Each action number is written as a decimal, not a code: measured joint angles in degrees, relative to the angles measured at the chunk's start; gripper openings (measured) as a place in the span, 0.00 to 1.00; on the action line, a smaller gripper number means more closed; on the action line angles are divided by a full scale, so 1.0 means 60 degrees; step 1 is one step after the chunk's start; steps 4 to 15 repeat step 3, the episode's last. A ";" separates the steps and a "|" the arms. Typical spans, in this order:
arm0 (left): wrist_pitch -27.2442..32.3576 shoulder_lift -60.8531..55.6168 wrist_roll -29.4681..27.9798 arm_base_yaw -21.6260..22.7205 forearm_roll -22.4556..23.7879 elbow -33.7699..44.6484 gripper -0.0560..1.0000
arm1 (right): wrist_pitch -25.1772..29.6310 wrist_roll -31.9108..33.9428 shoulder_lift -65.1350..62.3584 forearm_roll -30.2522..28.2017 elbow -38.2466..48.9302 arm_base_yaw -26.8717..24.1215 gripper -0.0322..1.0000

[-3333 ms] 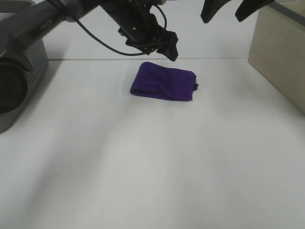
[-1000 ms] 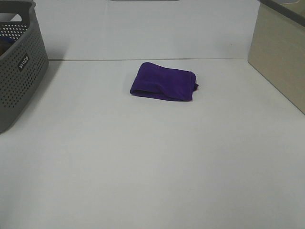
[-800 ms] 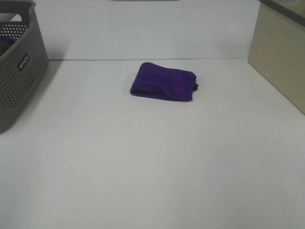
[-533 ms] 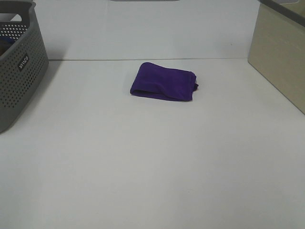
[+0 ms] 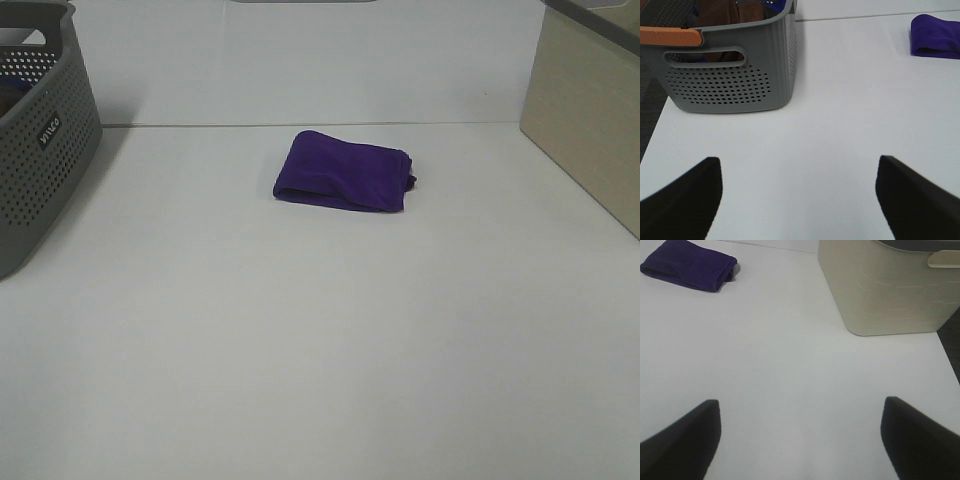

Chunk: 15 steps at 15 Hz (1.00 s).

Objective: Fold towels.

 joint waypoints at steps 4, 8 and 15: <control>0.0000 0.0000 0.0000 0.0000 0.0000 0.0000 0.78 | 0.0000 0.0000 0.0000 0.0000 0.0000 0.0000 0.86; 0.0000 0.0000 0.0000 0.0000 0.0000 0.0000 0.78 | 0.0000 0.0000 0.0000 0.0000 0.0000 0.0000 0.86; 0.0000 0.0000 0.0000 0.0000 0.0000 0.0000 0.78 | 0.0000 0.0000 0.0000 0.0000 0.0000 0.0000 0.86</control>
